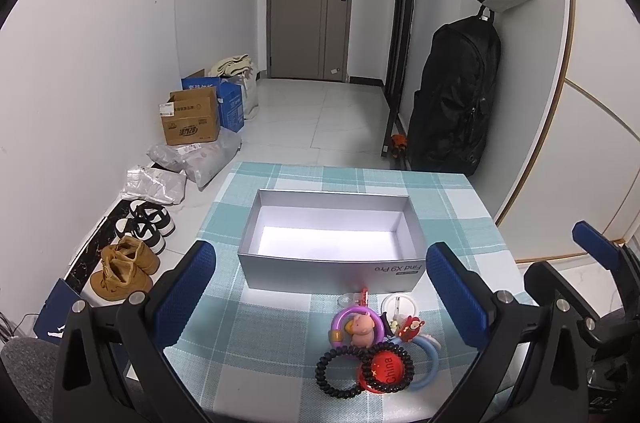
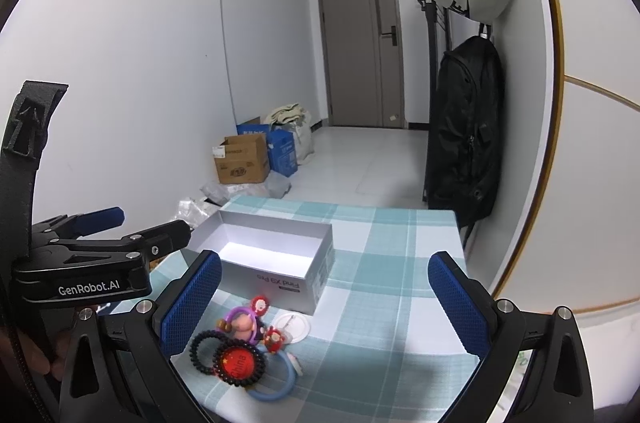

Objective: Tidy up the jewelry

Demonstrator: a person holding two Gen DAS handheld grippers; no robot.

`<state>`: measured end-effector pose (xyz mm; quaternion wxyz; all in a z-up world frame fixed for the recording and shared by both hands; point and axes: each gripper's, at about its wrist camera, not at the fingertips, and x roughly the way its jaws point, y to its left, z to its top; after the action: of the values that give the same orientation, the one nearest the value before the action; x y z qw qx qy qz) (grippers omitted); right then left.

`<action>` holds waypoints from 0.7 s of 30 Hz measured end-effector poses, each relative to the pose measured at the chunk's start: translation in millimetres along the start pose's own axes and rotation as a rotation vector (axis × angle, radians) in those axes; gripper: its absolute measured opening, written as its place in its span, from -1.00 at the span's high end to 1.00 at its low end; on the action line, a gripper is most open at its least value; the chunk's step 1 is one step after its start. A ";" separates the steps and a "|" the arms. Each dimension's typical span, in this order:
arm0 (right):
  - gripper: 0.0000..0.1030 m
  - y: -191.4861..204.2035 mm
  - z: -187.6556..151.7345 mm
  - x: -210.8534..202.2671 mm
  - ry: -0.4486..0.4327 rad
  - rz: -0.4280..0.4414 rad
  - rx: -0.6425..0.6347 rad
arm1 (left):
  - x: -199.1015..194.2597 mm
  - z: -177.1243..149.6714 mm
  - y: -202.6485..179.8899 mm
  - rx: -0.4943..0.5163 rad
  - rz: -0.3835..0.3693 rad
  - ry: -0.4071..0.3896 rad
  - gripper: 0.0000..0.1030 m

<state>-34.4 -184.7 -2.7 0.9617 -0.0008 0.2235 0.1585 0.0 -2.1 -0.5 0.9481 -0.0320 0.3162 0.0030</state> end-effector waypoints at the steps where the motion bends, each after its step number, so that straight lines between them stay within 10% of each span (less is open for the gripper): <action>1: -1.00 0.4 0.1 -0.3 -0.001 -0.001 -0.002 | 0.7 0.0 0.4 0.000 -0.002 0.004 -0.98; 21: -1.00 4.2 -3.0 2.3 0.009 -0.016 -0.016 | 2.8 -2.8 3.1 -0.004 -0.009 0.015 -0.98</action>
<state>-35.0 -180.2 -6.1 0.9619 -0.0109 0.2265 0.1528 0.4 0.8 -4.6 0.9457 -0.0353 0.3231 -0.0007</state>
